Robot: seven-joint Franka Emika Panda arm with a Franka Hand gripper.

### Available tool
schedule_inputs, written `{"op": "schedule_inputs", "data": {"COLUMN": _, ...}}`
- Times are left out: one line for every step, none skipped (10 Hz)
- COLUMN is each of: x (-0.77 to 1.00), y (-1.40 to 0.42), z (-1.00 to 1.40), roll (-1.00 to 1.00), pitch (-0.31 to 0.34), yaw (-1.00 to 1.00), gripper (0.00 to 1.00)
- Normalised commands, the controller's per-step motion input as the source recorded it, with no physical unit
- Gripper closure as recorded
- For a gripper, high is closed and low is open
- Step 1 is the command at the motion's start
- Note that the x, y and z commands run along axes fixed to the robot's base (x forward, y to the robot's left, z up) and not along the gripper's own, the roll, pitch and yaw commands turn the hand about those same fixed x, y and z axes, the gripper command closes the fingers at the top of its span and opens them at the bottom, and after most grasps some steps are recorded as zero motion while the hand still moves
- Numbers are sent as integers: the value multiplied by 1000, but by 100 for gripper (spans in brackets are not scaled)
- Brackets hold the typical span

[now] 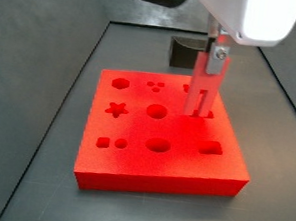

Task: Pick up the double-square object. Move up. Move to above the board. Insert the double-square object.
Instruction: Insert the double-square object.

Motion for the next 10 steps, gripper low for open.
{"op": "schedule_inputs", "data": {"x": 254, "y": 0, "z": -140, "roll": 0, "pitch": 4, "yaw": -83, "gripper": 100}}
{"op": "schedule_inputs", "data": {"x": 146, "y": 37, "z": -297, "roll": 0, "pitch": 0, "yaw": -117, "gripper": 100}}
{"op": "schedule_inputs", "data": {"x": 71, "y": 51, "z": -371, "roll": 0, "pitch": -39, "yaw": -126, "gripper": 100}}
{"op": "schedule_inputs", "data": {"x": 0, "y": 51, "z": -454, "roll": 17, "pitch": -31, "yaw": -74, "gripper": 100}}
{"op": "schedule_inputs", "data": {"x": -109, "y": 26, "z": -509, "roll": 41, "pitch": 0, "yaw": 0, "gripper": 100}}
{"op": "schedule_inputs", "data": {"x": -166, "y": 40, "z": -523, "roll": 47, "pitch": 0, "yaw": 0, "gripper": 100}}
{"op": "schedule_inputs", "data": {"x": -151, "y": 111, "z": -534, "roll": 43, "pitch": 0, "yaw": 0, "gripper": 100}}
{"op": "schedule_inputs", "data": {"x": -177, "y": 166, "z": -506, "roll": 41, "pitch": 0, "yaw": 0, "gripper": 100}}
{"op": "schedule_inputs", "data": {"x": -149, "y": 240, "z": -531, "roll": 63, "pitch": 0, "yaw": 63, "gripper": 100}}
{"op": "schedule_inputs", "data": {"x": -83, "y": 220, "z": -551, "roll": 56, "pitch": 0, "yaw": 77, "gripper": 100}}
